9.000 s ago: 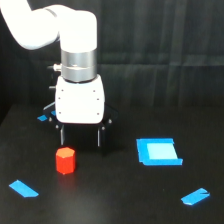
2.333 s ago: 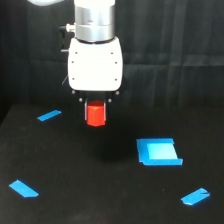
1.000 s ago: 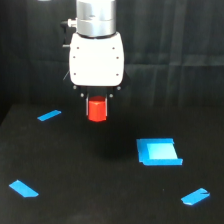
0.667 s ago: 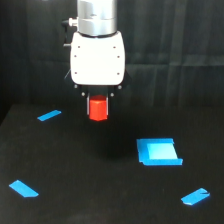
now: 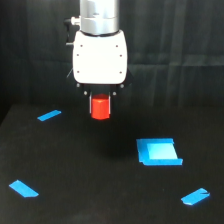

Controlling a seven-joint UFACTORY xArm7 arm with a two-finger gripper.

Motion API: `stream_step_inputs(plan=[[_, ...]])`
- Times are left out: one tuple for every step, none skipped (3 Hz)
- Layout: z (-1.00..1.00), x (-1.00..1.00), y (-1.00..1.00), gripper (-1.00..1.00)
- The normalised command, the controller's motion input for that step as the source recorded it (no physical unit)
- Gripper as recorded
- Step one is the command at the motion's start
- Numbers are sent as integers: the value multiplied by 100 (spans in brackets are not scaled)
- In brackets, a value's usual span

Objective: Pick up the red object from the table

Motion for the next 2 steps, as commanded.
stream_step_inputs(plan=[[7, 8, 8, -100], [5, 2, 0, -100]])
